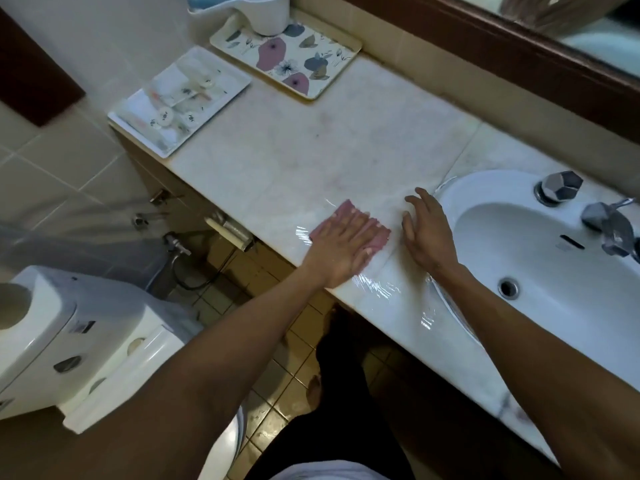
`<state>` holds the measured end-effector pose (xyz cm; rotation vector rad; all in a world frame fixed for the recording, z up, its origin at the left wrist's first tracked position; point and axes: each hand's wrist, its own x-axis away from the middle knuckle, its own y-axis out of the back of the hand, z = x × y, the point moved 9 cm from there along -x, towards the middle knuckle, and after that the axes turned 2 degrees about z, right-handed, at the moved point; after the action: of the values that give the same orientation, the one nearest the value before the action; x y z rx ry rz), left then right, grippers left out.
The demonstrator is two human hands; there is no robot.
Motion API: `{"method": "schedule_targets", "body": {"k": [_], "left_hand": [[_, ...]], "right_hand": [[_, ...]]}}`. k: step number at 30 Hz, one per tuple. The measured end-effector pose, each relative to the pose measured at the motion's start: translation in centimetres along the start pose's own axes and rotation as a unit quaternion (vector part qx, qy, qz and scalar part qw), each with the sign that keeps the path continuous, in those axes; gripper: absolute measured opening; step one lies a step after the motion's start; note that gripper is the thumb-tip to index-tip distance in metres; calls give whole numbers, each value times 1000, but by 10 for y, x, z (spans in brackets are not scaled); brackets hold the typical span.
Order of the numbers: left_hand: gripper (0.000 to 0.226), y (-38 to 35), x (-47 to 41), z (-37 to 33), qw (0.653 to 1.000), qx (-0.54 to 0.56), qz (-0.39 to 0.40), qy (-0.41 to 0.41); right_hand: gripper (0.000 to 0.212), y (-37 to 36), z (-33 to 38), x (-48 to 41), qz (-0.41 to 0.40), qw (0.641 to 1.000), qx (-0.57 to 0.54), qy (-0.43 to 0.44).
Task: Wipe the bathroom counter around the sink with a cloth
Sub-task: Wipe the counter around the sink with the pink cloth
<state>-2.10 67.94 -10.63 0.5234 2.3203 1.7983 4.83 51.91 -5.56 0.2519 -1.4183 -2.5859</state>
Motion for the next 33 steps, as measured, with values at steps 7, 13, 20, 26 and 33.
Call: {"method": "schedule_targets", "body": {"k": [7, 13, 20, 26, 33], "left_hand": [[60, 47, -32, 168, 980, -28, -50, 193], [56, 64, -48, 213, 956, 9, -63, 288], [55, 56, -161, 108, 991, -13, -82, 101], [58, 34, -144, 61, 995, -42, 3, -94], [57, 60, -234, 126, 999, -38, -20, -3]], "right_hand": [[37, -31, 0, -84, 38, 999, 18, 21], [44, -51, -5, -142, 52, 998, 42, 17], [52, -40, -36, -197, 35, 998, 45, -16], [48, -24, -60, -227, 4, 998, 29, -47], [48, -27, -70, -221, -10, 997, 56, -59]]}}
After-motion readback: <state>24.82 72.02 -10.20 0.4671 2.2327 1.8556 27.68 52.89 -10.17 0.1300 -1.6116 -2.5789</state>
